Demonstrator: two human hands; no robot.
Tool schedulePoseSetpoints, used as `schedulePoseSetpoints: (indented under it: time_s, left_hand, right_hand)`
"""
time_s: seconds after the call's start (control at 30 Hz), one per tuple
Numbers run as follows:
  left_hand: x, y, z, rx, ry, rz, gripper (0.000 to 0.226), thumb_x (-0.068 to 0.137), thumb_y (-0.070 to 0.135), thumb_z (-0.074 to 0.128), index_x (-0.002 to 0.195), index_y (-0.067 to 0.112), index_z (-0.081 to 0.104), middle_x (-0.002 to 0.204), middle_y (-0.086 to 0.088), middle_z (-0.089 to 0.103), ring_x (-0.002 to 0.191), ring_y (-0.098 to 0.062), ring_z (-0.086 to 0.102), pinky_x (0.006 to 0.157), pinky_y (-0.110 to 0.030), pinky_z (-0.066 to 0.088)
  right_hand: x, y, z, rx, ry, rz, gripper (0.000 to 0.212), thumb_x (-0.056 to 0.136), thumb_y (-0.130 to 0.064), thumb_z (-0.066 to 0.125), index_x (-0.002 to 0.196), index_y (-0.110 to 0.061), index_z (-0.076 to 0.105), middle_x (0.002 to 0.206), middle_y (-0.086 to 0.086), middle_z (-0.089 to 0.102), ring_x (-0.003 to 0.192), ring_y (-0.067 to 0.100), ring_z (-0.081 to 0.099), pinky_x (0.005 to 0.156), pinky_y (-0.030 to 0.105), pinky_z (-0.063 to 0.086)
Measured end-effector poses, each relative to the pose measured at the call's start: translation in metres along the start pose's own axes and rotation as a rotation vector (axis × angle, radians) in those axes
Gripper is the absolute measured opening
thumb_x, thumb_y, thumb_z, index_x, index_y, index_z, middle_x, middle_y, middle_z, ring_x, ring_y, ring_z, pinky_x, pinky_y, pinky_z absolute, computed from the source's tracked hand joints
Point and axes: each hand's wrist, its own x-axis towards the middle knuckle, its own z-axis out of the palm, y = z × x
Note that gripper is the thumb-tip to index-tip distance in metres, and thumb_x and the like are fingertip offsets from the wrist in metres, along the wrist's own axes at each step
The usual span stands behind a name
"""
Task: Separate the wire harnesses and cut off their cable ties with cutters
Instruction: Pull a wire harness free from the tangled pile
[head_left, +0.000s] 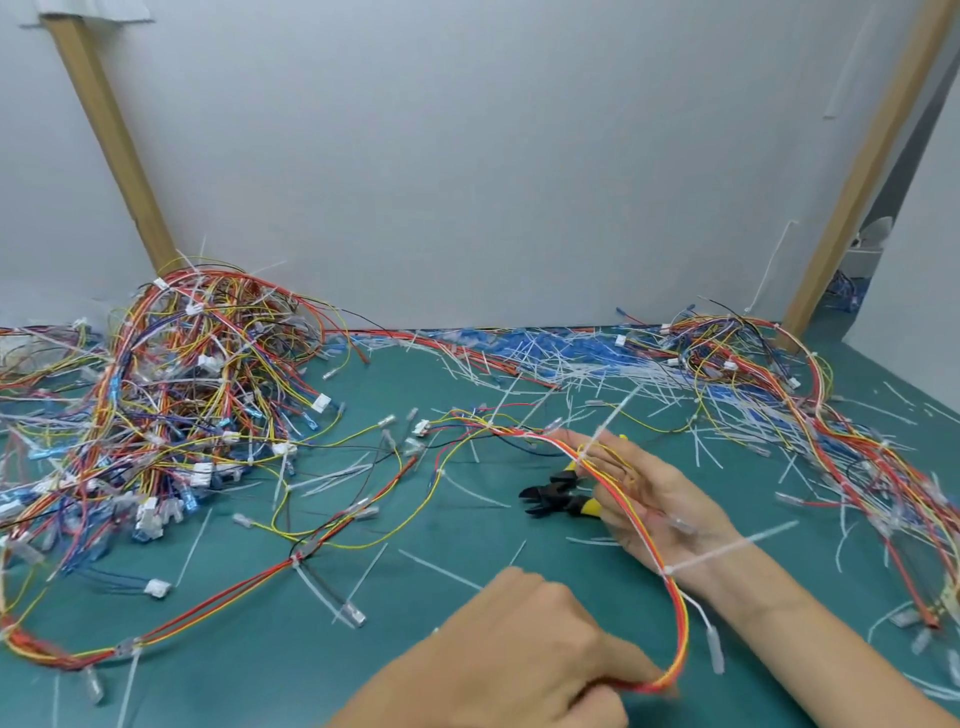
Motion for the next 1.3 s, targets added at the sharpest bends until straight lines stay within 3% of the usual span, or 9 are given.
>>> schedulePoseSetpoints:
  time_s: [0.1, 0.17, 0.33, 0.5, 0.67, 0.83, 0.93, 1.03, 1.3]
  left_hand:
    - [0.000, -0.003, 0.002, 0.123, 0.036, -0.027, 0.054, 0.075, 0.041, 0.014, 0.101, 0.024, 0.058, 0.070, -0.008, 0.051, 0.067, -0.029, 0.043, 0.061, -0.038, 0.039]
    - [-0.002, -0.008, 0.004, 0.139, 0.043, -0.100, 0.046, 0.076, 0.042, 0.016, 0.097, 0.023, 0.053, 0.074, -0.010, 0.052, 0.069, -0.031, 0.042, 0.063, -0.043, 0.039]
    - [-0.005, -0.022, -0.006, 0.144, 0.075, -0.154, 0.019, 0.077, 0.039, 0.027, 0.082, 0.023, 0.036, 0.071, 0.000, 0.041, 0.068, -0.029, 0.039, 0.063, -0.045, 0.039]
    - [-0.001, -0.013, 0.001, 0.280, 0.066, -0.020, 0.023, 0.078, 0.035, 0.036, 0.092, 0.024, 0.050, 0.079, 0.002, 0.051, 0.073, -0.023, 0.048, 0.067, -0.039, 0.044]
    - [0.016, 0.008, 0.034, 0.486, 0.038, 0.209, 0.030, 0.096, 0.032, 0.043, 0.116, 0.044, 0.061, 0.075, 0.011, 0.050, 0.063, -0.004, 0.048, 0.060, -0.020, 0.037]
    - [0.021, 0.016, 0.042, 0.564, 0.091, 0.137, 0.039, 0.104, 0.029, 0.028, 0.091, 0.043, 0.062, 0.073, 0.014, 0.047, 0.064, -0.001, 0.043, 0.066, -0.018, 0.034]
    - [0.021, 0.008, 0.037, 0.534, 0.108, 0.165, 0.039, 0.103, 0.035, 0.029, 0.104, 0.053, 0.064, 0.076, 0.014, 0.047, 0.067, -0.004, 0.043, 0.069, -0.022, 0.035]
    - [0.021, 0.004, 0.036, 0.449, 0.104, 0.165, 0.034, 0.098, 0.043, 0.035, 0.117, 0.057, 0.061, 0.080, 0.016, 0.051, 0.075, -0.001, 0.050, 0.072, -0.020, 0.041]
    - [0.000, -0.016, 0.011, -0.155, 0.364, 0.076, 0.032, 0.097, 0.033, 0.046, 0.118, 0.024, 0.069, 0.103, 0.006, 0.065, 0.104, -0.012, 0.054, 0.091, -0.031, 0.042]
  right_hand:
    - [-0.003, -0.004, -0.006, -0.049, -0.063, 0.011, 0.054, 0.080, -0.033, 0.071, 0.125, -0.005, 0.068, 0.063, -0.004, 0.048, 0.033, 0.002, 0.031, 0.034, 0.014, 0.024]
    - [-0.004, -0.006, -0.009, -0.047, -0.117, 0.086, 0.058, 0.084, -0.043, 0.068, 0.128, -0.006, 0.066, 0.067, 0.000, 0.057, 0.036, 0.004, 0.034, 0.037, 0.017, 0.028]
    - [-0.007, -0.003, -0.010, -0.162, -0.280, 0.122, 0.080, 0.072, -0.049, 0.085, 0.140, -0.016, 0.059, 0.123, 0.014, 0.067, 0.068, 0.015, 0.060, 0.053, 0.020, 0.042]
    - [-0.003, -0.002, -0.009, 0.039, -0.226, 0.079, 0.072, 0.093, -0.065, 0.046, 0.141, -0.013, 0.057, 0.137, 0.011, 0.062, 0.075, 0.020, 0.068, 0.052, 0.024, 0.045]
    - [0.000, -0.005, -0.014, 0.051, -0.177, 0.177, 0.086, 0.094, -0.071, 0.031, 0.136, -0.002, 0.060, 0.090, 0.009, 0.066, 0.056, 0.016, 0.063, 0.036, 0.023, 0.044]
    - [-0.006, -0.005, -0.007, -0.372, -0.238, 0.211, 0.054, 0.098, -0.052, 0.050, 0.133, -0.014, 0.064, 0.050, -0.007, 0.039, 0.034, 0.003, 0.029, 0.033, 0.016, 0.014]
    - [-0.011, -0.004, -0.003, -0.683, -0.266, 0.185, 0.057, 0.087, -0.051, 0.069, 0.130, -0.014, 0.065, 0.051, -0.009, 0.027, 0.038, 0.006, 0.021, 0.035, 0.019, 0.013]
    - [-0.015, -0.006, -0.002, -0.790, -0.309, 0.177, 0.032, 0.094, -0.025, 0.066, 0.126, -0.020, 0.069, 0.047, -0.004, 0.031, 0.035, 0.003, 0.026, 0.034, 0.014, 0.018]
    - [-0.008, 0.011, 0.006, -0.814, -0.119, -0.106, 0.046, 0.094, 0.008, 0.051, 0.122, -0.025, 0.066, 0.050, -0.004, 0.034, 0.041, 0.006, 0.024, 0.040, 0.016, 0.022]
